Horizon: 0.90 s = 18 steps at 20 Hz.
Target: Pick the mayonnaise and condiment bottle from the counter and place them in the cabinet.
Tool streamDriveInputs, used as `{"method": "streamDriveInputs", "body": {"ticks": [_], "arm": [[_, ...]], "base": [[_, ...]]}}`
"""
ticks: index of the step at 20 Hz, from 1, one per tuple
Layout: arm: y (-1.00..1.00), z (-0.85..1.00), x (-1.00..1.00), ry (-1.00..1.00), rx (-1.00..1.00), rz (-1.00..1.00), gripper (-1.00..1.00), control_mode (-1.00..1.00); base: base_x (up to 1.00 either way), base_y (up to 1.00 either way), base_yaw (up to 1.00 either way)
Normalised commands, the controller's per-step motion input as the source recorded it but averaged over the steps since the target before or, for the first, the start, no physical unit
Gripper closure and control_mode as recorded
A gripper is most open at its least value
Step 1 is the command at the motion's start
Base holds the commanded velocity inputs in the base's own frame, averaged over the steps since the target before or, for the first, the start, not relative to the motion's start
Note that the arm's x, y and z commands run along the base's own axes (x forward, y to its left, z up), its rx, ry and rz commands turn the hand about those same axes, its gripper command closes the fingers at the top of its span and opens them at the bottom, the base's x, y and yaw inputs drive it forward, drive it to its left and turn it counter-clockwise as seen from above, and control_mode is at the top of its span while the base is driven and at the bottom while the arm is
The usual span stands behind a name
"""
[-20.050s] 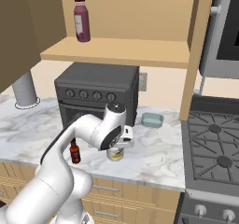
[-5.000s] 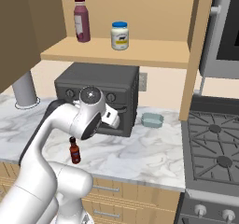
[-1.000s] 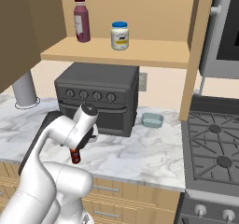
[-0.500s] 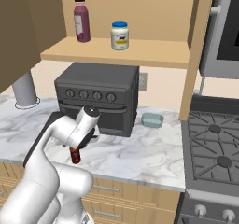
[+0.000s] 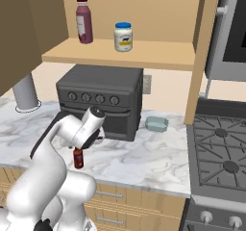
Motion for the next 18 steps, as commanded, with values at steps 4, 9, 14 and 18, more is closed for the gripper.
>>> {"method": "streamDriveInputs", "body": {"ticks": [4, 9, 14, 18], "arm": [[0.08, -0.15, 0.09, 0.00, 0.00, 0.03, 1.00, -1.00], [0.04, -0.05, 0.01, 0.00, 0.00, 0.04, 1.00, -1.00], [0.01, 0.24, -0.05, 0.00, 0.00, 0.03, 1.00, -1.00], [0.00, 0.54, -0.16, 0.00, 0.00, 0.02, 1.00, -1.00]], "base": [[0.00, 0.00, 0.00], [0.00, 0.00, 0.00], [0.00, 0.00, 0.00], [0.00, 0.00, 0.00]]}}
